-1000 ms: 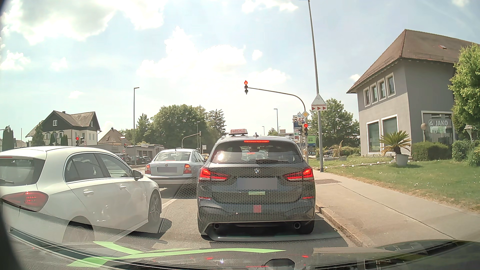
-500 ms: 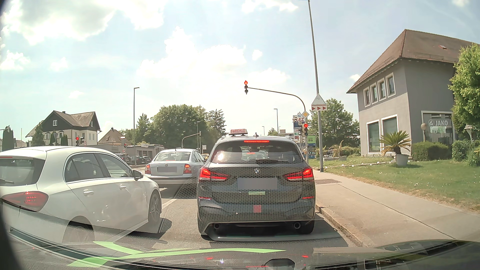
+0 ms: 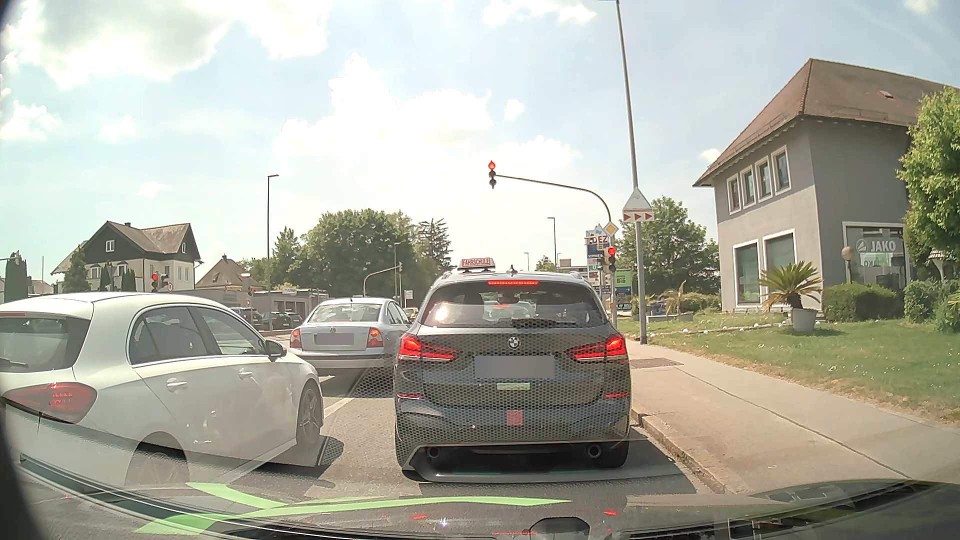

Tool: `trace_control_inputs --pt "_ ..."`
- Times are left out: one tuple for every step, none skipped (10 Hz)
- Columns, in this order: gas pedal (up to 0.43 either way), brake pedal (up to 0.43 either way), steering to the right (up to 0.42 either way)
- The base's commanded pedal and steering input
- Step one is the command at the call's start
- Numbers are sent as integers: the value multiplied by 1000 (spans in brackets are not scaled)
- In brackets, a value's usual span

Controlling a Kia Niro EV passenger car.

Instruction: Follow the waypoints while adhering to traffic rules and regulations

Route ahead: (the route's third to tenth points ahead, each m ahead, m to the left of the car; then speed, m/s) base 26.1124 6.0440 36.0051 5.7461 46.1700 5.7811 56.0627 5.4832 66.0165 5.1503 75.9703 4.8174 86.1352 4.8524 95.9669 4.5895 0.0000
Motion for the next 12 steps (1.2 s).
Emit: trace_control_inputs --pt "0 232 0" --pt "0 232 0" --pt "0 232 0" --pt "0 232 0" --pt "0 232 0" --pt "0 232 0" --pt "0 232 0" --pt "0 232 0" --pt "0 232 0" --pt "0 232 0" --pt "0 232 0" --pt "0 232 0"
